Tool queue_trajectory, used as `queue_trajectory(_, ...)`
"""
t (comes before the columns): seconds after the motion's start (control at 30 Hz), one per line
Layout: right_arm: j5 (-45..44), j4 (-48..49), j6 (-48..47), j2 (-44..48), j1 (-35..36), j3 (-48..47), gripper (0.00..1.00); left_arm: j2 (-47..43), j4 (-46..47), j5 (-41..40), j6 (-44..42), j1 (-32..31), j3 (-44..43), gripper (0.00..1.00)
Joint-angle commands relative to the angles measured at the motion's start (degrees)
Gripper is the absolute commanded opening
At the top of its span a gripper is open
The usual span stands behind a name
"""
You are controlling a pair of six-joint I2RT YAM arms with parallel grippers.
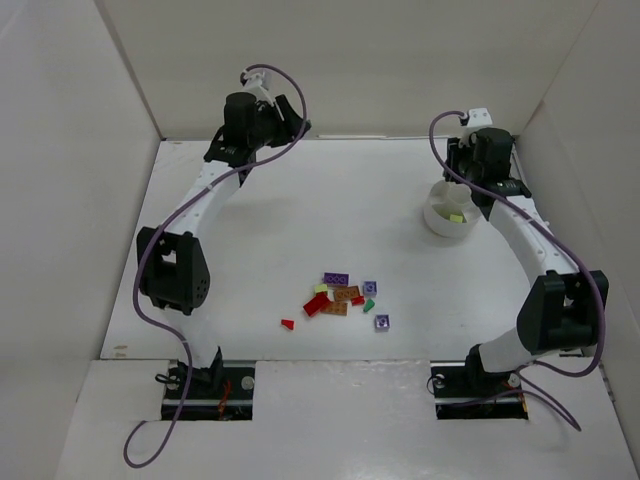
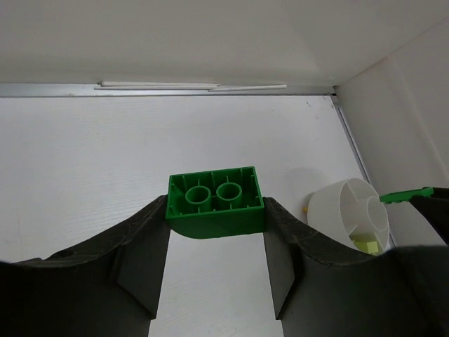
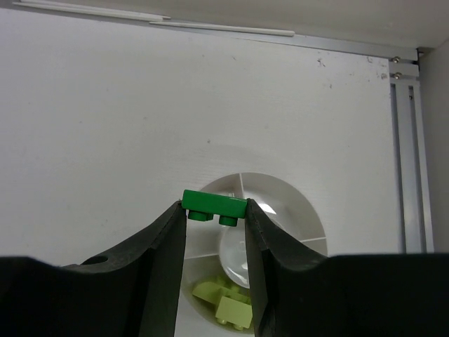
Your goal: Sort the legos into containers by color
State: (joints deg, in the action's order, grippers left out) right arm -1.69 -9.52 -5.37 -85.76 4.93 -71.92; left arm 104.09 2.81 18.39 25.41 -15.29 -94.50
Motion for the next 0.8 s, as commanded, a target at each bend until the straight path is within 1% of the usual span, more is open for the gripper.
queue_trajectory(0.0,1.2,0.8,-0.9,-0.4,-0.9,-1.6,0.00,0.2,0.4,2.1,-2.0,0.1,-3.7,0.22)
queue_trajectory(0.13,1.2,0.8,-0.9,-0.4,-0.9,-1.0,0.00,1.4,1.0,2.6,-2.0,0.1,-4.2,0.22)
queue_trajectory(0.3,0.6,0.8,-0.9,-0.4,-0.9,-0.4,0.00,2.7,2.0,5.2,-1.5,0.1,-5.6,0.22)
queue_trajectory(0.53,0.6,0.8,-0.9,-0.4,-0.9,-0.4,0.00,4.5,1.8,5.2,-1.5,0.1,-8.4,0.22)
queue_trajectory(0.77,1.2,0.8,-0.9,-0.4,-0.9,-0.4,0.00,4.5,1.8,5.2,-1.0,0.1,-8.4,0.22)
